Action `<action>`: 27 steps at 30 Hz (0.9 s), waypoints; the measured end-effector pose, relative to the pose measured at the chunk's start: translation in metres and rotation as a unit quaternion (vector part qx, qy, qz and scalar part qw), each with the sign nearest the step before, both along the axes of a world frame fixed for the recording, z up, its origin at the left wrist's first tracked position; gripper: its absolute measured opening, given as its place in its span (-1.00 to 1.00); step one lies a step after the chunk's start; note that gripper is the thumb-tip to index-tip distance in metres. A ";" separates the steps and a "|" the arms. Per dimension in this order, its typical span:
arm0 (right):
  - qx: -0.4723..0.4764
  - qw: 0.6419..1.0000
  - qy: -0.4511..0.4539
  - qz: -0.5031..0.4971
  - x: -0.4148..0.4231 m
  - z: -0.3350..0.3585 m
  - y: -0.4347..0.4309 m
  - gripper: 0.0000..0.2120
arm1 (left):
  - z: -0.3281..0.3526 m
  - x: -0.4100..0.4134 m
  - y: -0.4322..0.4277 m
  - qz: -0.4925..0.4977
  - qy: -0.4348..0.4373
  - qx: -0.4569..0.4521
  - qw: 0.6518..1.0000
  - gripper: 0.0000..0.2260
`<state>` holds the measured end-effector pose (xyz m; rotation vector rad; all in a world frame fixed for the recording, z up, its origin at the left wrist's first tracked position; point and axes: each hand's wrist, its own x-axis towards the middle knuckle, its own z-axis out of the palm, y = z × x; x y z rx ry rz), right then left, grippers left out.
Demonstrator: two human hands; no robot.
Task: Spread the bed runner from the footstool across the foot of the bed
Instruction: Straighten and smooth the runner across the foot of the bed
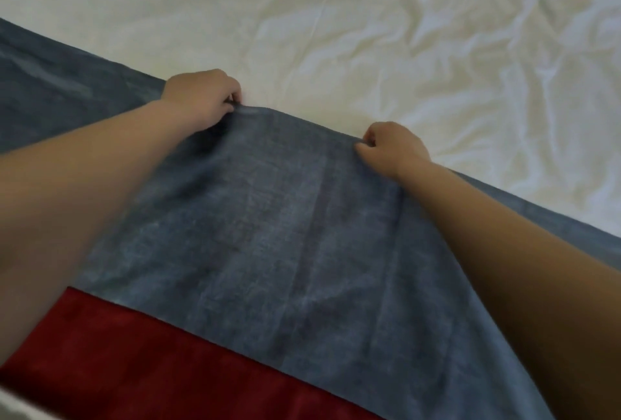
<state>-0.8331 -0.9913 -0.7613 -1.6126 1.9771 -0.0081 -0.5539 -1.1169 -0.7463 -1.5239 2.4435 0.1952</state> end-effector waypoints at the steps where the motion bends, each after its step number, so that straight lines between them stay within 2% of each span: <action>1: -0.008 1.000 -0.005 0.011 0.012 -0.001 -0.007 -0.80 | 0.000 0.007 -0.005 -0.001 -0.002 -0.001 1.000 -0.87; 8: -0.051 0.997 -0.048 0.024 0.100 -0.006 -0.062 -0.79 | -0.007 0.049 -0.041 -0.074 0.022 -0.022 0.997 -0.92; 12: -0.029 0.999 0.002 -0.027 0.116 -0.014 -0.074 -0.81 | -0.016 0.056 -0.050 -0.111 0.075 -0.059 0.989 -0.86; 17: -0.005 0.993 0.049 -0.104 0.137 -0.013 -0.079 -0.85 | -0.021 0.073 -0.064 -0.176 0.125 -0.015 0.976 -0.83; 21: -0.010 0.997 -0.005 -0.080 0.163 -0.006 -0.100 -0.87 | -0.013 0.121 -0.093 -0.246 0.114 0.021 0.962 -0.81; 27: -0.042 0.997 -0.063 -0.024 0.223 -0.012 -0.136 -0.83 | -0.009 0.170 -0.123 -0.258 0.102 0.044 0.960 -0.81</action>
